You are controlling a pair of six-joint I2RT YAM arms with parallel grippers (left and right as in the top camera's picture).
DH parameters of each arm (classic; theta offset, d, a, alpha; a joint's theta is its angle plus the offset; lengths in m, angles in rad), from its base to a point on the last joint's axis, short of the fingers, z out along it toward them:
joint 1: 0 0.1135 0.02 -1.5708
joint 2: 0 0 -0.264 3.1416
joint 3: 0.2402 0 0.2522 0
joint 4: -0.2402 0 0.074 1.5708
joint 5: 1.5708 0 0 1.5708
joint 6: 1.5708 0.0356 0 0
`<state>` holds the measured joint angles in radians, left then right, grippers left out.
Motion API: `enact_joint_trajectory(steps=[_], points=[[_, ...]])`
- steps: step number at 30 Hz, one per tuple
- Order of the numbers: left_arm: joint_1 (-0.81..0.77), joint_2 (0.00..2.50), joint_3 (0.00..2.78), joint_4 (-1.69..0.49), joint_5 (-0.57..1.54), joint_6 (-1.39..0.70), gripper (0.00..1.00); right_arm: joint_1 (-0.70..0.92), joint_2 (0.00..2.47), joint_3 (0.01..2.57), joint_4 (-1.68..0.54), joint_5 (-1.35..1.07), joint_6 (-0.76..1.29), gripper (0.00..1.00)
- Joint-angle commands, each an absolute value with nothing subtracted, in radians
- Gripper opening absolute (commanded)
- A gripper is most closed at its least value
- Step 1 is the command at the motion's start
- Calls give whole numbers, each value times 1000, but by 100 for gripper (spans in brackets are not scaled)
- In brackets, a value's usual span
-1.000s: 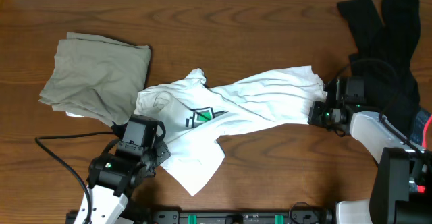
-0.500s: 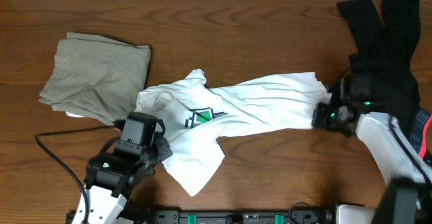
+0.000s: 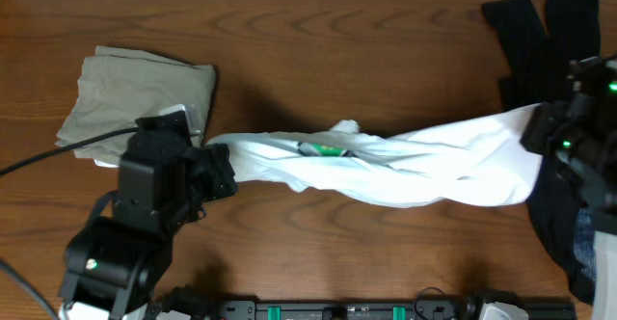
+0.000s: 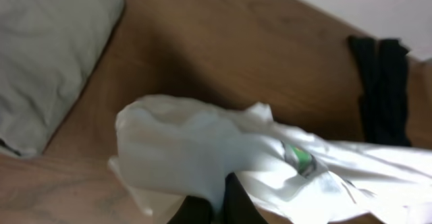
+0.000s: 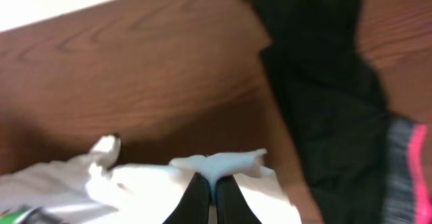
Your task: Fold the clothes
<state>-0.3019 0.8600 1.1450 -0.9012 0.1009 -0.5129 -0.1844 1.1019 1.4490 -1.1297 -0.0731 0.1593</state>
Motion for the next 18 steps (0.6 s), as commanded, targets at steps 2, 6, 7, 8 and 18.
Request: enact_joint_trajectory(steps=[2, 6, 7, 8, 18], points=[[-297, 852, 1238, -944, 81, -479, 6, -224, 1084, 1546, -1169, 11, 125, 1], [-297, 846, 1250, -983, 82, -479, 6, -229, 1090, 1555, -1202, 9, 125, 1], [-297, 846, 1250, -993, 82, -479, 6, -228, 1098, 1555, -1206, -2, 125, 1], [-297, 846, 1250, -1003, 81, -479, 6, -228, 1108, 1555, -1204, -17, 125, 1], [-297, 870, 1249, -1009, 33, -479, 6, -224, 1435, 1555, -1036, -60, 126, 1]])
